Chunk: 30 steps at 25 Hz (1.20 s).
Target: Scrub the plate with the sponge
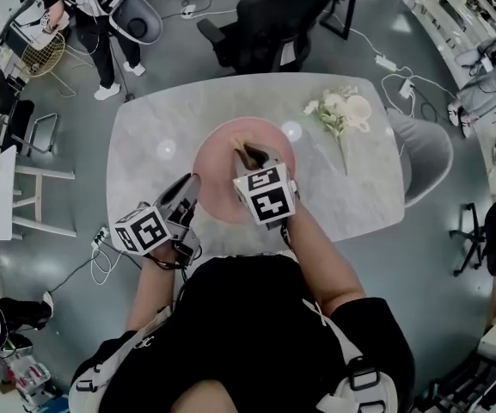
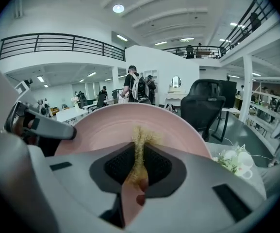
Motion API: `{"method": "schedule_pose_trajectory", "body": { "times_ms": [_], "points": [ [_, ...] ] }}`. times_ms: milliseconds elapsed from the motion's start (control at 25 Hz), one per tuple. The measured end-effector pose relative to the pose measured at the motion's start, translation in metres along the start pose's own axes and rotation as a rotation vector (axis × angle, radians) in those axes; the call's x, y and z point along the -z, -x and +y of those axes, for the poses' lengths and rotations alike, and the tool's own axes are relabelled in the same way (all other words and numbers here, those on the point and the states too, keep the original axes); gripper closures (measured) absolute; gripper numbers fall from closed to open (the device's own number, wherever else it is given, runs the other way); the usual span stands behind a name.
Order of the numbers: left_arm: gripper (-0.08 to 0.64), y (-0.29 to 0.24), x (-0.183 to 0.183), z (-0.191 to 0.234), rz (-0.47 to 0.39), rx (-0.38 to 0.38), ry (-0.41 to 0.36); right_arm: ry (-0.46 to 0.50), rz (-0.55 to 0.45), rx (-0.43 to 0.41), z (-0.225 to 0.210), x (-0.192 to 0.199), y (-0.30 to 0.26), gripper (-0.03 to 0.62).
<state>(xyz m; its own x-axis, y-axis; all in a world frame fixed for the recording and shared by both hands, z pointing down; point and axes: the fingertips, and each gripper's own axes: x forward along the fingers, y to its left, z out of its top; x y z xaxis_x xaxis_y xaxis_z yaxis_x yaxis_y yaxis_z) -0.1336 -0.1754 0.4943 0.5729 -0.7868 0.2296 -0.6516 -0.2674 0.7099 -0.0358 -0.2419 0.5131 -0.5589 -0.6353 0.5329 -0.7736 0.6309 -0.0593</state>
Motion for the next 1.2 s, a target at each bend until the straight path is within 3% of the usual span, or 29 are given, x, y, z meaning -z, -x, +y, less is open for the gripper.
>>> {"method": "schedule_pose_trajectory", "body": {
  "times_ms": [360,560,760,1040,1200],
  "points": [
    [0.495,0.005,-0.01,0.013,-0.041,-0.023,0.062,-0.006,0.073,0.112,-0.035,0.029,0.001,0.537],
    [0.494,0.001,-0.011,0.015,-0.04,-0.036,0.072,0.005,0.114,0.08,-0.024,0.053,-0.003,0.537],
    [0.494,-0.003,-0.008,0.018,-0.026,-0.046,0.061,0.046,0.149,-0.003,0.014,0.068,-0.005,0.537],
    [0.494,-0.011,0.001,0.006,0.026,-0.024,-0.02,0.088,0.111,-0.067,0.037,0.049,-0.007,0.537],
    [0.494,-0.011,0.004,0.003,0.034,-0.003,0.005,0.054,0.077,-0.047,0.025,0.035,-0.004,0.537]
  ]
}}
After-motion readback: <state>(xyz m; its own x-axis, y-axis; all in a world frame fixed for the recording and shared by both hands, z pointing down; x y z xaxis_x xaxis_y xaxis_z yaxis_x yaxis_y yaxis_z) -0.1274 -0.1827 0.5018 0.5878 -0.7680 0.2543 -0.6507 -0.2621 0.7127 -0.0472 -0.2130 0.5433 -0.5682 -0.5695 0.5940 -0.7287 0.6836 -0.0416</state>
